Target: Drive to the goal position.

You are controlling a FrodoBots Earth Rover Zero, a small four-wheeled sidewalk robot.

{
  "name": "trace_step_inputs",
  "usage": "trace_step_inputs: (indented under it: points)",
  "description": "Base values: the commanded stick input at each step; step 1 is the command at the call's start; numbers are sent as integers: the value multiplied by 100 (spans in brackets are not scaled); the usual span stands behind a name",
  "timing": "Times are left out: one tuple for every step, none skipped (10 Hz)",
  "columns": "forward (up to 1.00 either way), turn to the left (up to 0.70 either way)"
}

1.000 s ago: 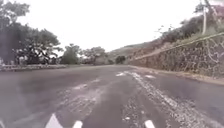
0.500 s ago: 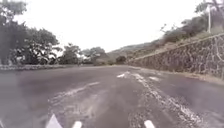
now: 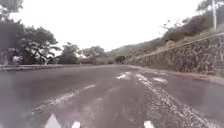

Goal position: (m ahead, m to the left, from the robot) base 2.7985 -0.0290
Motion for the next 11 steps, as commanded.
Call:
trace_step_inputs:
  points:
    - [100, 0]
    - [100, 0]
    - [100, 0]
    - [100, 0]
    - [100, 0]
    - [100, 0]
    - [100, 0]
    - [100, 0]
    - [100, 0]
    - [100, 0]
    - [100, 0]
